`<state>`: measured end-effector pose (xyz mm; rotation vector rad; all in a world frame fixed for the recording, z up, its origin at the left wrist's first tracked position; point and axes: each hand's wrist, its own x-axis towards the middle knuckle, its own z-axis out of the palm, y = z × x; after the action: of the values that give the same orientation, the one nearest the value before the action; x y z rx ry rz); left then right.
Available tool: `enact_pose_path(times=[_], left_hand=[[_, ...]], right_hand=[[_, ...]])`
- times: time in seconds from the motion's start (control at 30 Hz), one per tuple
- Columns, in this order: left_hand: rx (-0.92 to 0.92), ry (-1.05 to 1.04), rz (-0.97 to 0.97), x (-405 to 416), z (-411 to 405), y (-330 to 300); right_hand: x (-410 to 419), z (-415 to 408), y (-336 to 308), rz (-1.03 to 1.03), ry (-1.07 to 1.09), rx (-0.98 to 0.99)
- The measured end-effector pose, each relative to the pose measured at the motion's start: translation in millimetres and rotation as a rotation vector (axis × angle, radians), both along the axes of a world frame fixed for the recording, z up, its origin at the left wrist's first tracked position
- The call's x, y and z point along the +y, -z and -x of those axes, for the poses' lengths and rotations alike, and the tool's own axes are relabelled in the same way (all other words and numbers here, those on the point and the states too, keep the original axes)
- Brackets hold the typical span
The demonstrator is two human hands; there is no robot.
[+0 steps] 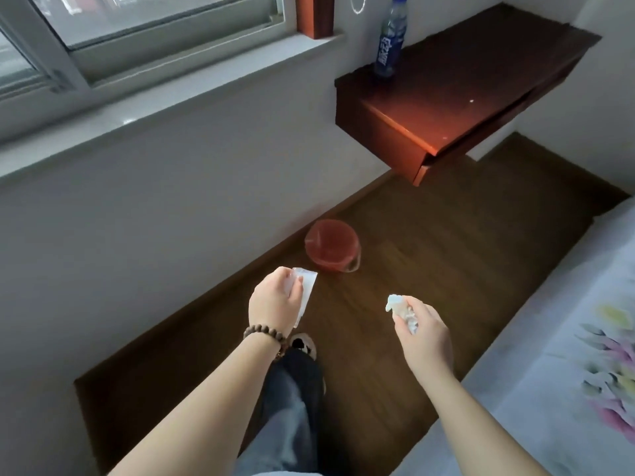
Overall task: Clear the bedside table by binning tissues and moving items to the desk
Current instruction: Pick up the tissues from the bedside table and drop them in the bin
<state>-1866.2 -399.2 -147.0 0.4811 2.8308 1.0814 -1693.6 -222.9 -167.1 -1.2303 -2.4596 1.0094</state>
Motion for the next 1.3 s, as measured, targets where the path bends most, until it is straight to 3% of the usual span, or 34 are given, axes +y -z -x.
enact_pose_path(times=[0.3,0.57,0.77,1.07,1.2,1.3], left_hand=[[-0.155,-0.010,0.044,103,157,61],[-0.334,0.017,0.096,188,253,128],[-0.546,-0.063,0.068,246,283,231],[-0.679,-0.125,0.084,289,295,396],[-0.515,-0.117,0.248,276,288,405],[-0.397,-0.153,0.267,260,281,389]], right_hand=[[100,156,38,0.060,0.004,-0.123],[178,254,90,0.117,-0.126,-0.228],[227,301,165,0.147,-0.198,-0.258],[275,341,291,0.175,-0.359,-0.221],[280,353,307,0.176,-0.398,-0.226],[275,368,310,0.167,-0.421,-0.185]])
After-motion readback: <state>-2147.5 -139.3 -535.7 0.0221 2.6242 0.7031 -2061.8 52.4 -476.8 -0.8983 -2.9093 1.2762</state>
